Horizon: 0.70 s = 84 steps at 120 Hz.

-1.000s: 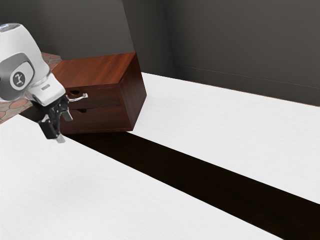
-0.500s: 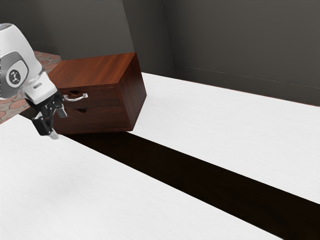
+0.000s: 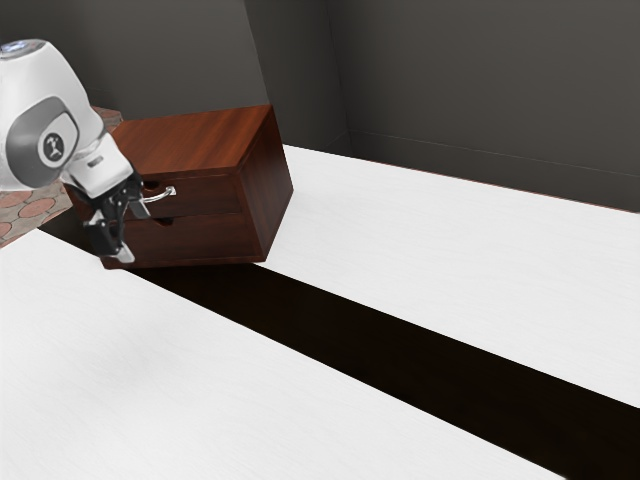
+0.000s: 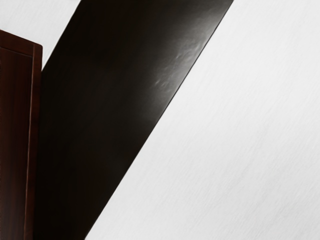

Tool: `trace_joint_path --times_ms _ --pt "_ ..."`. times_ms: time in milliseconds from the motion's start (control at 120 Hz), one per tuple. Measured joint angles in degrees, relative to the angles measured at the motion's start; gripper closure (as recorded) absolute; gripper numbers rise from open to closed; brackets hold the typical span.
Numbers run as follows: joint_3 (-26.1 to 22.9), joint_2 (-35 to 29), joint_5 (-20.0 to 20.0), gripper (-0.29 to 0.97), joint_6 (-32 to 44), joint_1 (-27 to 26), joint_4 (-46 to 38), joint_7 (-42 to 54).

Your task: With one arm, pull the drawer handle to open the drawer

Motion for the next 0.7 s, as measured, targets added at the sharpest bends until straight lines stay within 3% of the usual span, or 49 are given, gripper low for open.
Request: trace_joint_path --times_ms 700 --pt "1.5 8.9 -0.1 0.00 3.8 1.9 9.4 -3.9"
